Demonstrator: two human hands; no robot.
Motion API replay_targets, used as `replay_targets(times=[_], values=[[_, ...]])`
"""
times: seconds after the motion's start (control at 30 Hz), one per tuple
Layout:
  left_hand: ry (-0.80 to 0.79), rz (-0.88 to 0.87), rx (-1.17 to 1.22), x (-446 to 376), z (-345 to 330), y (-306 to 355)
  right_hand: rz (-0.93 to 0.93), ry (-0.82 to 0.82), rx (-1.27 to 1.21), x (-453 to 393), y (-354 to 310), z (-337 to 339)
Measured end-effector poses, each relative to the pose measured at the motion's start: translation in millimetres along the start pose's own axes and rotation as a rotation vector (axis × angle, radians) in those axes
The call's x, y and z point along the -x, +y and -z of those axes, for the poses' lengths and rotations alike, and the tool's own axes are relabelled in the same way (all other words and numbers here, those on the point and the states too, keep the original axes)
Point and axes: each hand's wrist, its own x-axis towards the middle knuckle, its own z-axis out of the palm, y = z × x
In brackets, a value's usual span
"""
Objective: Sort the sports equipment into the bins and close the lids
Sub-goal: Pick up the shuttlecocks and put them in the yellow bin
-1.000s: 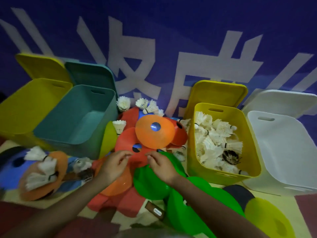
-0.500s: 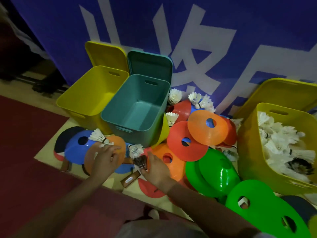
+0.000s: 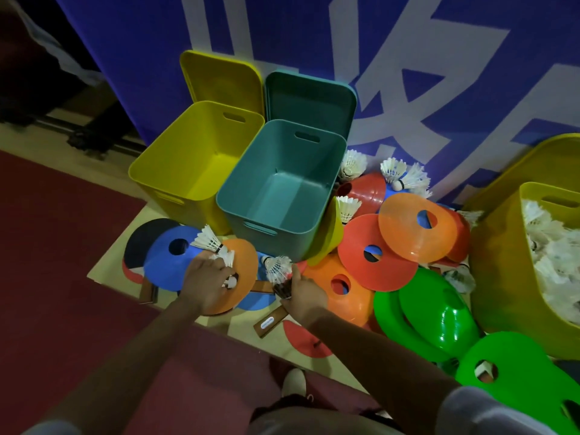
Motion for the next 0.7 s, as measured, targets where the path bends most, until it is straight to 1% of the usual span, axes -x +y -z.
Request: replay_targets(times=[0.13,0.27,0.43,0.53,0.6,0.7], values=[[0.014,0.038,0.115,-1,0,-4,0.02,0.033,-0.063,0,3,-2],[0.156,0.049,0.296,5,7,3,0.025,0.103,-0.367,6,12,-5],[0.292,0.037,0.441,12,38,42,0.068,0.194,-0.69,25,29,20],[0.283,-0.027,0.627,6,56,70,0.101,0.269,-0.767,34,50,35],[0.285,-0.086,0.704,-4,62,89,0.085,0.322,-0.792,40,65,48],[0.258,-0.108,0.801,-20,78,131,0.036,0.395,-0.801,51,89,73]])
